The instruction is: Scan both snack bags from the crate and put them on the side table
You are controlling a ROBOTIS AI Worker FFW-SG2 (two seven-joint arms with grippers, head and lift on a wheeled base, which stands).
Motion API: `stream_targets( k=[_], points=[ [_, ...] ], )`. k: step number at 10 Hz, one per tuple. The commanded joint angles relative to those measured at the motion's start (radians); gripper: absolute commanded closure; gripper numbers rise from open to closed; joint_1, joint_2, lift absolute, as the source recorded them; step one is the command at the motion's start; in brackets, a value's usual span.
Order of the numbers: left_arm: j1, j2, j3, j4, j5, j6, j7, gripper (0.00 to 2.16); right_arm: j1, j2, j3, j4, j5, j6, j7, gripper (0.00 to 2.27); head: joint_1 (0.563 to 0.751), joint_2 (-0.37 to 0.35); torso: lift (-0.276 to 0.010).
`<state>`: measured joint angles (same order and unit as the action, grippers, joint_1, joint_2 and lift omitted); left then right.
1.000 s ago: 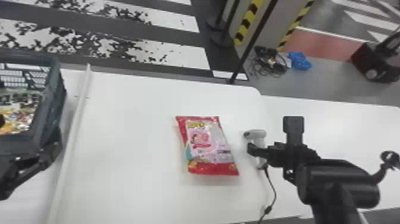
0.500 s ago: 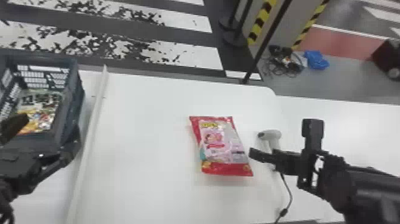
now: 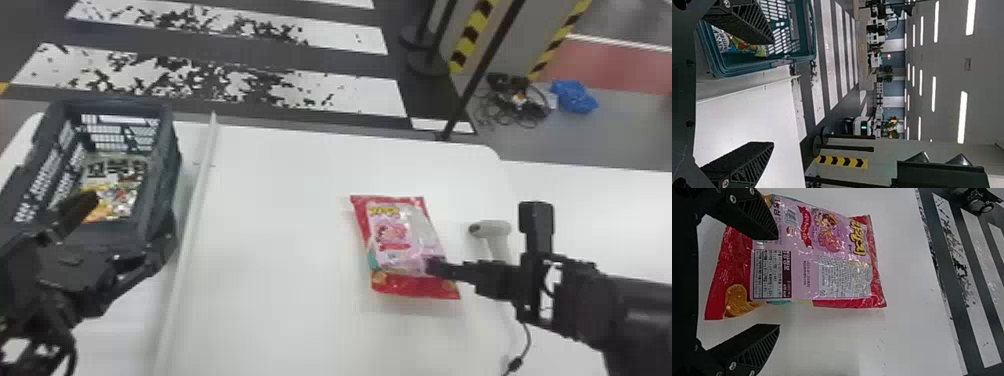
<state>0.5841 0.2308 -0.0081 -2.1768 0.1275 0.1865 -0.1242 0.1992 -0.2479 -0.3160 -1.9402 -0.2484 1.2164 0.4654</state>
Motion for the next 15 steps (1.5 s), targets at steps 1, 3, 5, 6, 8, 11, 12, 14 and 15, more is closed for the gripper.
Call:
stream_targets(
  k=[1, 3, 5, 6, 8, 11, 12, 14, 15],
  points=[
    [0.002, 0.001, 0.000, 0.000, 0.003, 0.000, 0.000, 0.08, -0.030, -0.005, 0.011, 0.056, -0.003, 0.016, 0.004, 0.14, 0.695, -0.171, -0.087],
    [0.008, 0.002, 0.003, -0.003, 0.003, -0.006, 0.000, 0.08, -0.077, -0.019, 0.018, 0.156, -0.012, 0.019, 0.045, 0.24, 0.695, -0.162, -0.087],
    [0.011, -0.001, 0.010, -0.003, 0.003, -0.006, 0.000, 0.08, -0.078, -0.027, 0.014, 0.173, 0.001, 0.013, 0.087, 2.10, 0.695, -0.157, -0.087],
    [0.011, -0.002, 0.010, -0.005, 0.001, -0.006, 0.000, 0.08, -0.077, -0.034, 0.008, 0.172, 0.003, 0.013, 0.122, 2.25, 0.695, -0.156, -0.087],
    [0.011, -0.005, 0.008, -0.003, 0.001, -0.006, -0.002, 0.08, -0.075, -0.040, -0.002, 0.172, 0.003, 0.019, 0.159, 2.25, 0.695, -0.158, -0.087],
    [0.014, -0.007, 0.011, -0.005, 0.001, -0.006, -0.002, 0.08, -0.067, -0.039, -0.071, 0.144, -0.068, 0.019, 0.210, 2.25, 0.695, -0.163, -0.087],
    [0.014, -0.008, 0.011, -0.005, 0.001, -0.006, -0.002, 0.08, -0.057, -0.036, -0.117, 0.130, -0.137, 0.019, 0.223, 2.25, 0.695, -0.162, -0.087],
    [0.014, -0.008, 0.011, -0.005, 0.001, -0.006, -0.002, 0.08, -0.050, -0.021, -0.247, 0.095, -0.278, 0.016, 0.228, 2.25, 0.695, -0.160, -0.087],
    [0.016, -0.010, 0.011, -0.006, 0.001, -0.006, -0.002, 0.08, -0.052, -0.013, -0.313, 0.078, -0.299, -0.002, 0.193, 2.25, 0.695, -0.170, -0.087]
  ],
)
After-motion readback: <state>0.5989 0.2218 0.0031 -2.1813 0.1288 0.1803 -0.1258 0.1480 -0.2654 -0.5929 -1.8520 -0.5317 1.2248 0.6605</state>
